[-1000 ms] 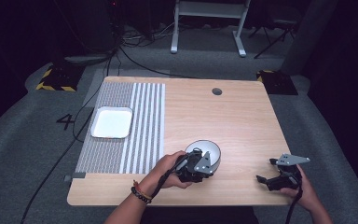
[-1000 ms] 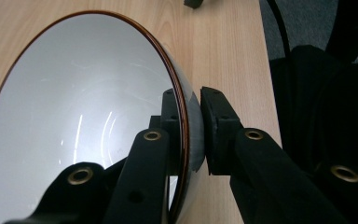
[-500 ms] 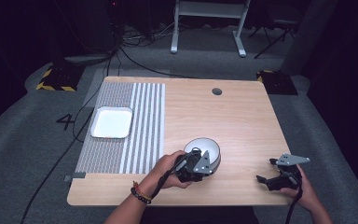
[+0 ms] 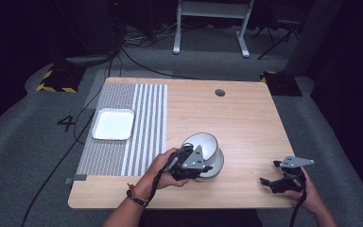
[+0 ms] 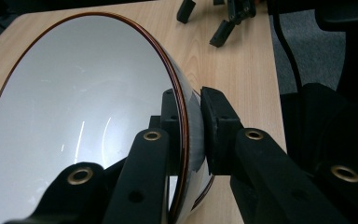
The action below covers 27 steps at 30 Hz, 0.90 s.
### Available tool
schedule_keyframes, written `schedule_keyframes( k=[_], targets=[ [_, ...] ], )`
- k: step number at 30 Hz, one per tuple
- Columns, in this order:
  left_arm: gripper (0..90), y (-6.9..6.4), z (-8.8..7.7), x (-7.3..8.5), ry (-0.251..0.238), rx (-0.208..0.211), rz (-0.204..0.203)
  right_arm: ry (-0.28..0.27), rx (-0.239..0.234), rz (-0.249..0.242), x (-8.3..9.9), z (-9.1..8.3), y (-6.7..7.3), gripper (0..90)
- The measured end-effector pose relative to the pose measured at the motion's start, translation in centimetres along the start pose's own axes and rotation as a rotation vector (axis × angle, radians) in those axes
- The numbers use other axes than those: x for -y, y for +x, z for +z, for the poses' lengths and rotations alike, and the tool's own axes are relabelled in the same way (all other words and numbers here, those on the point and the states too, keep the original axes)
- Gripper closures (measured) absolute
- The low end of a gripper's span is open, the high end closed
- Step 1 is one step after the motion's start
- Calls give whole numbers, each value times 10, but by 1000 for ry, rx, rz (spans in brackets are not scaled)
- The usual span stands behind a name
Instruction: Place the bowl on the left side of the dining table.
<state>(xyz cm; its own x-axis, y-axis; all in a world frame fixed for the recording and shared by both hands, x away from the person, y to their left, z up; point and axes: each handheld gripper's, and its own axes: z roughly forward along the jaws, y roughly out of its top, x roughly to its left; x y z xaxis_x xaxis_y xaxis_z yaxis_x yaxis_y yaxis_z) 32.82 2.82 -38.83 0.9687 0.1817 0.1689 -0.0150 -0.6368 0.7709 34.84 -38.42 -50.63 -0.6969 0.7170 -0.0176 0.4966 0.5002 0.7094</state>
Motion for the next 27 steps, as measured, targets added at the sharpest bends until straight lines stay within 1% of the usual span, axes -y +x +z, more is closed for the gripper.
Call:
schedule_keyframes(
  k=[1, 3, 4, 5, 6, 7, 8, 9, 10, 11, 14, 15, 16, 17, 18, 19, 20, 21, 23, 24, 27],
  targets=[
    [799, 1, -3, 1, -10, -16, 4, 0, 0, 0, 0, 0, 0, 6],
    [799, 2, -5, 2, -11, -16, -3, 1, -2, -2, 0, 0, 0, 6],
    [799, 3, -8, 3, -26, -33, -18, 0, 0, 0, 0, 0, 0, 6],
    [799, 4, -9, 4, -29, -41, -18, 0, 0, 0, 0, 0, 0, 6],
    [799, 4, -9, 4, -29, -41, -18, 0, 0, 0, 0, 0, 0, 6],
    [799, 6, -12, 5, -35, -50, -30, 0, 0, 0, 0, 0, 0, 6],
    [800, 8, -14, 6, -40, -60, -32, 0, 0, 0, 0, 0, 0, 6],
    [800, 8, -15, 7, -43, -61, -44, 0, 0, 0, 0, 0, 0, 6],
    [799, 8, -15, 7, -43, -61, -44, 0, 0, 0, 0, 0, 0, 6],
    [800, 11, -19, 8, -56, -72, -54, 0, 0, 0, 0, 0, 0, 6],
    [800, 13, -22, 10, -74, -83, -79, -1, 0, -2, 0, 0, 0, 6],
    [800, 13, -22, 10, -74, -83, -79, 0, 0, 0, 0, 0, 0, 6],
    [800, 15, -24, 12, -75, -96, -74, 0, 0, 0, 0, 0, 0, 6],
    [800, 15, -25, 12, -78, -94, -83, -2, 0, -3, 0, 0, 0, 6],
    [800, 15, -25, 12, -78, -94, -83, -2, 0, -3, 0, 0, 0, 6],
    [800, 16, -27, 13, -74, -108, -85, -1, 0, -2, 0, 0, 0, 6],
    [800, 16, -27, 13, -74, -108, -85, -1, 0, -2, 0, 0, 0, 6],
    [800, 18, -29, 14, -70, -119, -88, 0, 0, 0, 0, 0, 0, 6],
    [800, 20, -31, 17, -81, -128, -102, -2, 0, -3, 0, 0, 0, 6],
    [800, 20, -31, 17, -81, -128, -102, -2, 0, -3, 0, 0, 0, 6],
    [800, 24, -36, 20, -77, -147, -117, -1, 0, -2, 0, 0, 0, 6]
  ],
)
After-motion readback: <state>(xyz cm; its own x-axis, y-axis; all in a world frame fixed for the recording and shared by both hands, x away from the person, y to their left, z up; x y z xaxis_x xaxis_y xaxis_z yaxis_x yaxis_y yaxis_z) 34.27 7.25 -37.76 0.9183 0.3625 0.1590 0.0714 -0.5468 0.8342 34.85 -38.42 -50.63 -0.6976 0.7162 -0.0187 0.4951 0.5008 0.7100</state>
